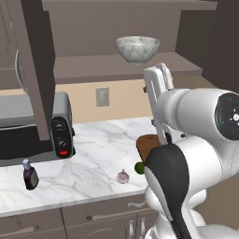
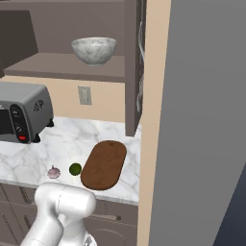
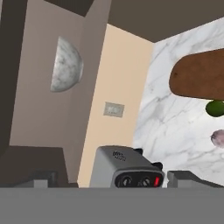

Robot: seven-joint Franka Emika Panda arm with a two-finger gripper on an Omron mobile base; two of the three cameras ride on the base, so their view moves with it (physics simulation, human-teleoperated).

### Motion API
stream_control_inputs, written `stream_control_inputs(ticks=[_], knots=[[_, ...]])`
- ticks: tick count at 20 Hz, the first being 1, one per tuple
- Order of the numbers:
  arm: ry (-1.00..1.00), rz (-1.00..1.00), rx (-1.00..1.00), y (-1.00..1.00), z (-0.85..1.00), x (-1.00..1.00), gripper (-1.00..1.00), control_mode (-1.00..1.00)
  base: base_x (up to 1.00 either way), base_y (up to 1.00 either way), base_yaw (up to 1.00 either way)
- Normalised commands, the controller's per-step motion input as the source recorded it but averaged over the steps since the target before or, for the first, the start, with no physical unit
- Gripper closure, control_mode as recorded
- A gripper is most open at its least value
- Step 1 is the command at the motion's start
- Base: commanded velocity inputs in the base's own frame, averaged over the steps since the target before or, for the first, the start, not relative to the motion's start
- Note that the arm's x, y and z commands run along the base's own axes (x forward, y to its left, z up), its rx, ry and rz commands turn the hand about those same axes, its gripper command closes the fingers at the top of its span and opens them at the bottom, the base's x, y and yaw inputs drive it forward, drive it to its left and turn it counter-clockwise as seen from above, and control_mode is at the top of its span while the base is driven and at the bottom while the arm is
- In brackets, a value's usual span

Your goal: Open the cabinet. Place the bowl and condiment on the counter. Then place the lime and garlic on the cutting board.

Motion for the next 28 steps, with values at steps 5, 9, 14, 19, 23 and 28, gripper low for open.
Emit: stream_control_inputs(ticks=[5,9,14,19,23,28], knots=[[0.00,0.00,-0.04,-0.11,0.08,0.24,-1.00,-1.00,0.00,0.00,0.00],[-0.02,0.00,-0.09,-0.15,0.08,0.18,-1.00,-1.00,0.00,0.00,0.00],[-0.01,0.00,-0.10,-0.16,0.00,0.23,-1.00,-1.00,0.00,0.00,0.00],[-0.03,0.00,-0.06,-0.19,0.00,0.29,-1.00,-1.00,0.00,0.00,0.00],[-0.04,0.00,-0.03,-0.19,0.04,0.33,-1.00,-1.00,0.00,0.00,0.00],[-0.06,0.00,-0.04,-0.11,0.00,0.36,-1.00,-1.00,0.00,0.00,0.00]])
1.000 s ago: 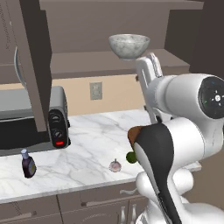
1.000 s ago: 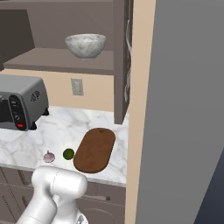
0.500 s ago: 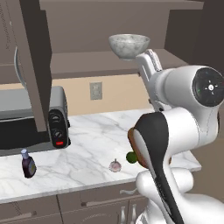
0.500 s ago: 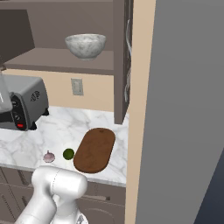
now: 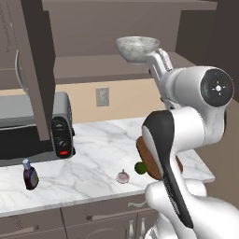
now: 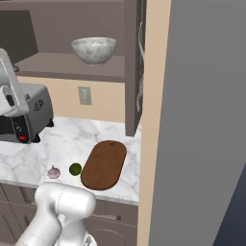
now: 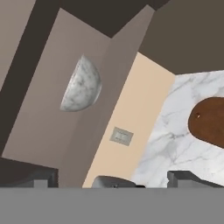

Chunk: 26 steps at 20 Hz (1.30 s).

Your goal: Open the cabinet. Place the bowl and condiment on the counter. Then place the lime and garlic on the cutting board.

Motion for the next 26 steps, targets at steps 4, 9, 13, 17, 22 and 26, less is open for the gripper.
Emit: stream_control_inputs(ticks=[4,9,13,17,22,26], knots=[[-0.12,-0.06,-0.09,0.00,0.00,0.38,-1.00,-1.00,0.00,0.00,0.00],[-0.10,-0.15,-0.08,0.00,0.10,0.30,-1.00,-1.00,0.00,0.00,0.00],[0.00,-0.10,0.00,-0.05,0.32,0.17,-1.00,-1.00,0.00,0.00,0.00],[0.01,-0.06,0.05,-0.13,0.48,0.08,-1.00,-1.00,0.00,0.00,0.00],[0.00,-0.02,0.04,-0.16,0.08,0.17,-1.00,-1.00,0.00,0.00,0.00],[-0.01,-0.01,0.00,-0.09,-0.19,0.19,-1.00,-1.00,0.00,0.00,0.00]])
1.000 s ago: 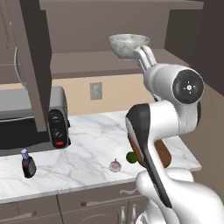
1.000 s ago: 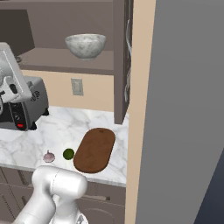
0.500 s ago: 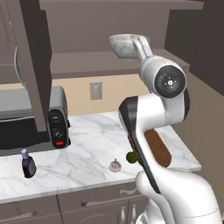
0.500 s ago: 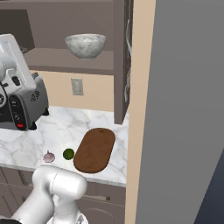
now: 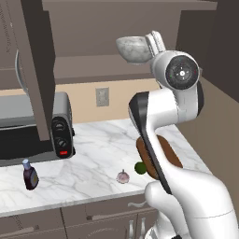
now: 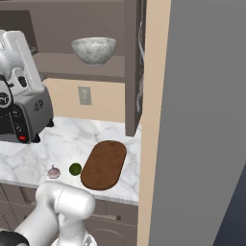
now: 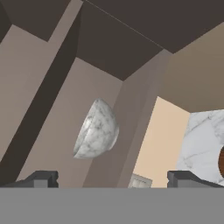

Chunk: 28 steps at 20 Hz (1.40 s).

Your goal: Open the cabinet. Place the bowl and condiment on the counter. Then place the lime and garlic on the cutting board.

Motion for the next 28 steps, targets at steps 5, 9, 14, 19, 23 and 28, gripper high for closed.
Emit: stream_control_inputs(ticks=[5,9,14,19,23,28], knots=[[-0.02,-0.07,0.00,-0.03,-0.08,0.31,-1.00,-1.00,0.00,0.00,0.00],[-0.06,-0.10,0.00,0.00,0.00,0.37,-1.00,-1.00,0.00,0.00,0.00],[-0.01,-0.07,0.04,0.00,0.00,0.37,-1.00,-1.00,0.00,0.00,0.00],[0.00,-0.01,0.18,-0.02,0.02,0.28,-1.00,-1.00,0.00,0.00,0.00],[0.00,0.00,0.21,-0.05,0.02,0.16,-1.00,-1.00,0.00,0.00,0.00],[-0.02,-0.01,0.05,0.00,0.00,0.16,-1.00,-1.00,0.00,0.00,0.00]])
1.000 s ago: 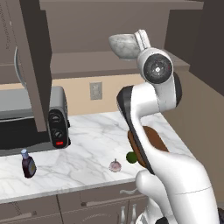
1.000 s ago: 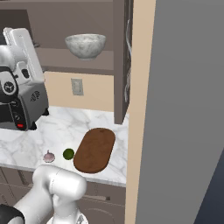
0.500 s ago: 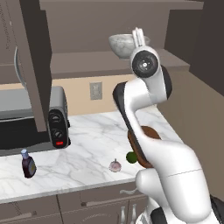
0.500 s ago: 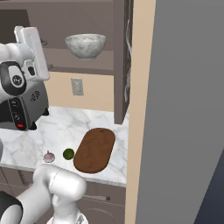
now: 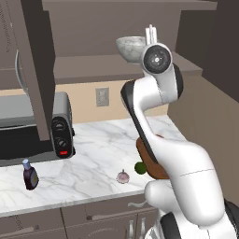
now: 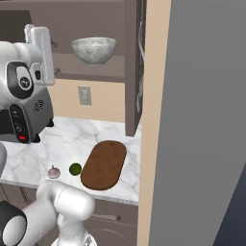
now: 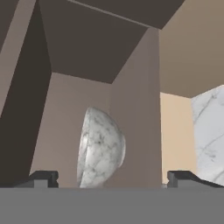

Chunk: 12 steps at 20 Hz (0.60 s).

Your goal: Open the cabinet. Place the bowl and condiment on the counter. Then place the lime and garlic on the cutting board.

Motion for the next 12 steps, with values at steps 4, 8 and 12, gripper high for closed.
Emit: stream_control_inputs(ticks=[4,8,12], knots=[[-0.03,-0.02,0.00,0.00,0.00,0.27,-1.00,-1.00,0.00,0.00,0.00],[-0.01,-0.01,0.00,0.00,0.00,0.37,-1.00,-1.00,0.00,0.00,0.00],[0.00,0.00,0.02,0.00,0.00,0.29,-1.00,-1.00,0.00,0.00,0.00]])
